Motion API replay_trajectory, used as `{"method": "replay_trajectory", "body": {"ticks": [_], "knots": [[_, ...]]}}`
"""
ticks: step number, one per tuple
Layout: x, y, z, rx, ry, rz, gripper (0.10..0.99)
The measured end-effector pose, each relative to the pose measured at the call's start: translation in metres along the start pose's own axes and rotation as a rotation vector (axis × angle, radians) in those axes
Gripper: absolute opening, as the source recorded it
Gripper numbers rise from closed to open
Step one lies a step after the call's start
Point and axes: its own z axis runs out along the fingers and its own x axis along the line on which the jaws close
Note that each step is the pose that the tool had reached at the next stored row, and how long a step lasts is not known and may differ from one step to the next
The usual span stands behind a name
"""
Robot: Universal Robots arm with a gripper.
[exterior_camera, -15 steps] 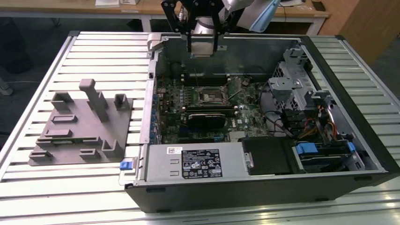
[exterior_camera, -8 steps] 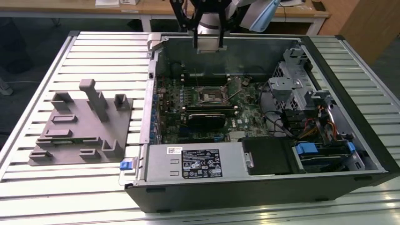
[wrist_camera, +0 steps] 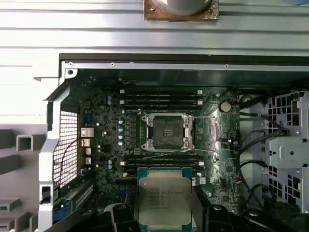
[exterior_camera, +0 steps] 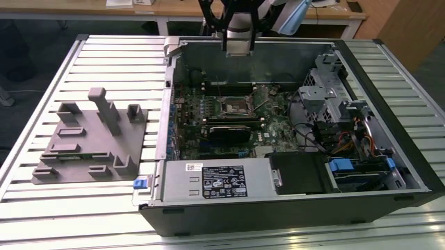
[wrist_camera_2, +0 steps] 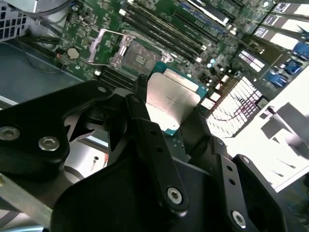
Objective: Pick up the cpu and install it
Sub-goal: 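Pick up the cpu and move it towards the insertion slot, then place the cpu into insertion slot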
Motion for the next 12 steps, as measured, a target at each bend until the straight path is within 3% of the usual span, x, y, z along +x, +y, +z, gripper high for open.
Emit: {"method": "replay_trajectory", "body": {"ticks": [4, 12], "knots": [[-0.0102, 0.0026, 0.0006, 0.000, 0.0000, 0.000, 0.529], [-0.0152, 0.0026, 0.0010, 0.000, 0.0004, 0.005, 0.529]]}}
